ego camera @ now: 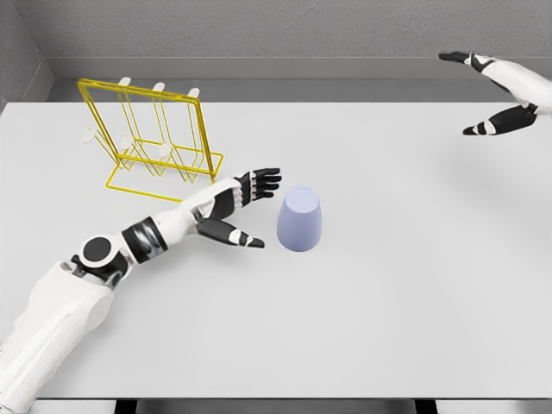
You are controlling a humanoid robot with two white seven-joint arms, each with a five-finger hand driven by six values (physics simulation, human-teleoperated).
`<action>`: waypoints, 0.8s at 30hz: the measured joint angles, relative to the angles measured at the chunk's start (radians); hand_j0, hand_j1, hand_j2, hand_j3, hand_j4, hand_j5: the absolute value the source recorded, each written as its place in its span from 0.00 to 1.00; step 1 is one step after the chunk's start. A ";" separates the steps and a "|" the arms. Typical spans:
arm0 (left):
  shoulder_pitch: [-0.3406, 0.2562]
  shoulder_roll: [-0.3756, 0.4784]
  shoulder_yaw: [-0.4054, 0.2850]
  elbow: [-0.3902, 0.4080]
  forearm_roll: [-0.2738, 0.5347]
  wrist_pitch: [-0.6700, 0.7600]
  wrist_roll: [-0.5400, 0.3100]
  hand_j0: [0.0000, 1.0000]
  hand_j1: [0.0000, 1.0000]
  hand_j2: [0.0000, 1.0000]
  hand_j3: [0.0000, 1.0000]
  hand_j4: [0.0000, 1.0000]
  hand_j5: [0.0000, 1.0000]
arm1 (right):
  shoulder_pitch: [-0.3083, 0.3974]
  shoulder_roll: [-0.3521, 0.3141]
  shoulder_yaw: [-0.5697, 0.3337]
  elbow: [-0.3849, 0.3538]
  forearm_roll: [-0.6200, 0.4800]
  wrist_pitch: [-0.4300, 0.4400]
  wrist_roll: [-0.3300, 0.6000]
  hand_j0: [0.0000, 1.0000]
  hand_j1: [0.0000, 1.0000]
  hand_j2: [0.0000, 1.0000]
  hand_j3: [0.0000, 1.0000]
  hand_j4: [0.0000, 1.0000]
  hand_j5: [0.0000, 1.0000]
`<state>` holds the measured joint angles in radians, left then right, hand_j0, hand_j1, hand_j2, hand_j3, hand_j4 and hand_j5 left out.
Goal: Place the cup on the cup holder with both arms
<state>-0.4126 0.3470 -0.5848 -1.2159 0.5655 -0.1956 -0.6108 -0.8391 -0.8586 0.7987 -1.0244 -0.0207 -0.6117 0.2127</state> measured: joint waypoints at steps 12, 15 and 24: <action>-0.028 -0.067 0.000 0.070 -0.034 0.000 0.000 1.00 1.00 1.00 1.00 1.00 1.00 | -0.012 -0.004 0.123 -0.048 0.187 0.000 -0.102 1.00 1.00 1.00 1.00 1.00 1.00; -0.028 -0.077 -0.001 0.077 -0.035 -0.001 0.000 1.00 1.00 1.00 1.00 1.00 1.00 | -0.012 0.003 0.132 -0.051 0.189 0.000 -0.105 1.00 1.00 1.00 1.00 1.00 1.00; -0.029 -0.103 -0.003 0.080 -0.036 -0.002 0.000 1.00 1.00 1.00 1.00 1.00 1.00 | -0.008 0.024 0.133 -0.049 0.190 0.000 -0.102 1.00 1.00 1.00 1.00 1.00 1.00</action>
<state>-0.4418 0.2444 -0.5877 -1.1360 0.5292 -0.1977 -0.6108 -0.8468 -0.8345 0.9318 -1.0736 0.1697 -0.6116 0.1105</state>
